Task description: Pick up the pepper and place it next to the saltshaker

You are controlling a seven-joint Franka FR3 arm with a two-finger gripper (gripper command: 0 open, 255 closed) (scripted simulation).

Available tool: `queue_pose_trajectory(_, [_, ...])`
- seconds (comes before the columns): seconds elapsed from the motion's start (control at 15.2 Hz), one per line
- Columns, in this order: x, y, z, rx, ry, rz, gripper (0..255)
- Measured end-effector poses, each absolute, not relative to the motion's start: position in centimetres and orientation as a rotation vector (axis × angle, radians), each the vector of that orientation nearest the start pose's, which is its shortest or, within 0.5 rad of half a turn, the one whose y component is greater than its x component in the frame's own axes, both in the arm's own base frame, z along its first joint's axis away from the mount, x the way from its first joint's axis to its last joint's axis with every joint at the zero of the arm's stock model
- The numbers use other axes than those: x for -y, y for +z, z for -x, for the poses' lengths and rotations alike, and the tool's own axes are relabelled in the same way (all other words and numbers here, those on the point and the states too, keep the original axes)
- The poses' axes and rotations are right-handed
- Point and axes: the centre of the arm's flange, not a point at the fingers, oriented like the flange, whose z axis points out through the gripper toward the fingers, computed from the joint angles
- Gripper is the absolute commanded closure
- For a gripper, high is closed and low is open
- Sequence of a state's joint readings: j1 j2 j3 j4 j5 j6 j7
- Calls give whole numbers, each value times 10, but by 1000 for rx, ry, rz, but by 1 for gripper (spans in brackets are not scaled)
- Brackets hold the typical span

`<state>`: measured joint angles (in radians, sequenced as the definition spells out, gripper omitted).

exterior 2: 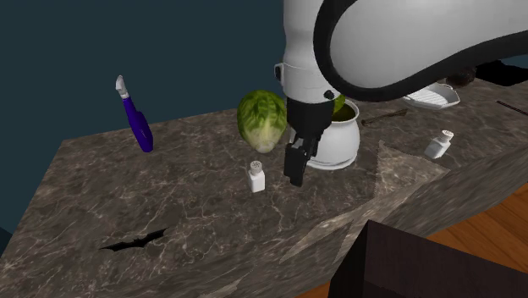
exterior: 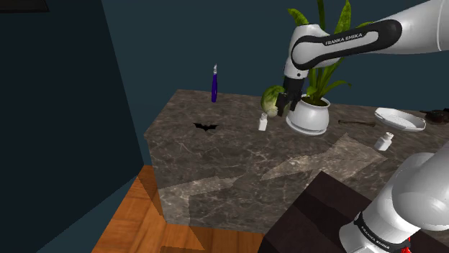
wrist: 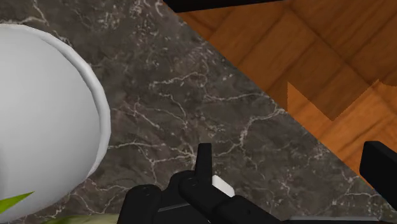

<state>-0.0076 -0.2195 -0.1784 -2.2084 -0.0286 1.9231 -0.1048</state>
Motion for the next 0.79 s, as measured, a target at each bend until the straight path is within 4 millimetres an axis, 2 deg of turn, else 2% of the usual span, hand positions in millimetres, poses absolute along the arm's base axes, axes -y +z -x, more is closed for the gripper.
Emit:
queue_pose_trajectory(0.59, [125, 415, -563, -52, 48, 3153, 0])
queue_pose_trajectory(0.79, [131, 403, -586, -39, 35, 3162, 0])
